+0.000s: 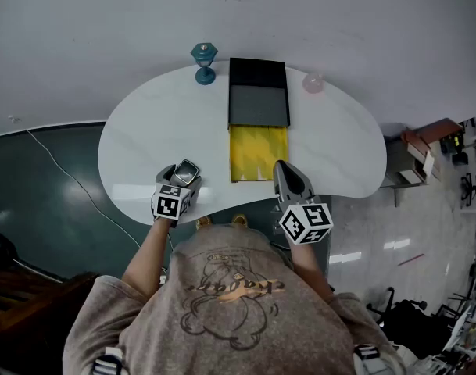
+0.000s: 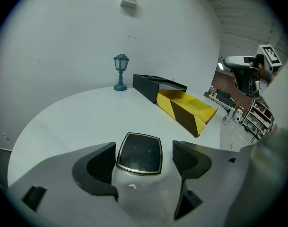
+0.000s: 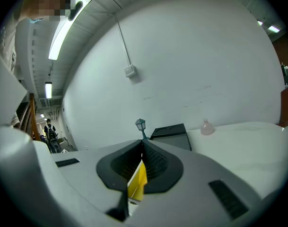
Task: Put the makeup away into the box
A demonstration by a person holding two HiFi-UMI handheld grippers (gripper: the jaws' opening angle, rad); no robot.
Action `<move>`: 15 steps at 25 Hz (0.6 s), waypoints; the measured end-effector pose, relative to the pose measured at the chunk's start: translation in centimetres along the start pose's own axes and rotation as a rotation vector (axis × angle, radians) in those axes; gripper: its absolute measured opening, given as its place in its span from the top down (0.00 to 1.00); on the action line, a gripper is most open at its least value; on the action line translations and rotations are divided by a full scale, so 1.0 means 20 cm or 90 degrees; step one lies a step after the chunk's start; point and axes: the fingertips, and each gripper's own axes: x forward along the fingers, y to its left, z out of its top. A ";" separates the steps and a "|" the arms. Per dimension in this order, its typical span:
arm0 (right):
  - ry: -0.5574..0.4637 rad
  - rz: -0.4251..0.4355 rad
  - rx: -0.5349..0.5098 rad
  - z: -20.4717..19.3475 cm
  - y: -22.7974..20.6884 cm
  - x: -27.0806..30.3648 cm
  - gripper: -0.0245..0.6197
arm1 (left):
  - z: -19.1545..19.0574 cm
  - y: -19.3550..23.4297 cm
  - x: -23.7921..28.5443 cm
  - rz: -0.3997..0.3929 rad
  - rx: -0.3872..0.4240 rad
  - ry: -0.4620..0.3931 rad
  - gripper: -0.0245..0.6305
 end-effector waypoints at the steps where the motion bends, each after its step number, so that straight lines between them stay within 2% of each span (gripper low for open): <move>1: 0.000 0.000 0.000 0.00 0.00 0.00 0.95 | 0.00 0.00 0.00 0.000 -0.001 0.002 0.36; 8: 0.001 -0.008 -0.001 0.00 0.00 -0.02 0.95 | -0.02 0.03 0.00 0.017 -0.002 0.003 0.47; 15: 0.002 -0.014 0.000 0.00 0.00 -0.04 0.96 | -0.01 0.03 0.00 0.015 -0.004 -0.007 0.49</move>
